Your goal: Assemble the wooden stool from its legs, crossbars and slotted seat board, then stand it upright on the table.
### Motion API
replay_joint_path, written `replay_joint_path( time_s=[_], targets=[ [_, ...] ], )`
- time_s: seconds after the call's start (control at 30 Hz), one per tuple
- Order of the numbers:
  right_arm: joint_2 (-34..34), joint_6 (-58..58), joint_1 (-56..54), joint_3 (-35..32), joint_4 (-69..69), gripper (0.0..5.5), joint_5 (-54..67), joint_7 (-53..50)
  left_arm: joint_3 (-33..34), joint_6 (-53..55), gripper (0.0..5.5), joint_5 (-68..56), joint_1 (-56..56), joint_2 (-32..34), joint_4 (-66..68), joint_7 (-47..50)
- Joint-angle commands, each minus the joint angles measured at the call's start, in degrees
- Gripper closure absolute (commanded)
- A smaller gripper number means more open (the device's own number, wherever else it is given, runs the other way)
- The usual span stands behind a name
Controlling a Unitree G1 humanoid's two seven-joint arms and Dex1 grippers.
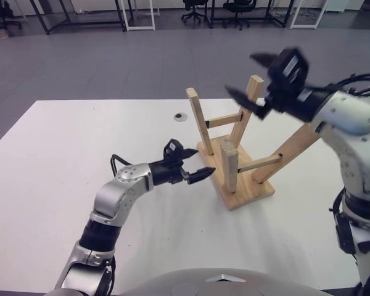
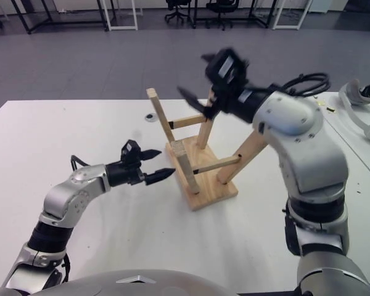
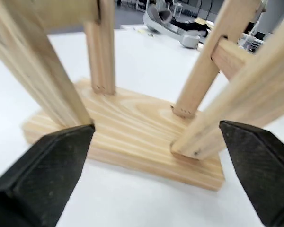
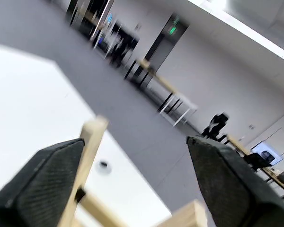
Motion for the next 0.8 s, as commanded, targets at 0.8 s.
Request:
replay_joint_path(
  time_s=[0.8],
  targets=[
    [-5.09, -20.81, 36.03, 7.82, 33.94, 1.49, -10.36, 13.58, 9.05, 3.67, 0.64, -1.93, -0.66, 2.51, -5.27, 10.34]
  ],
)
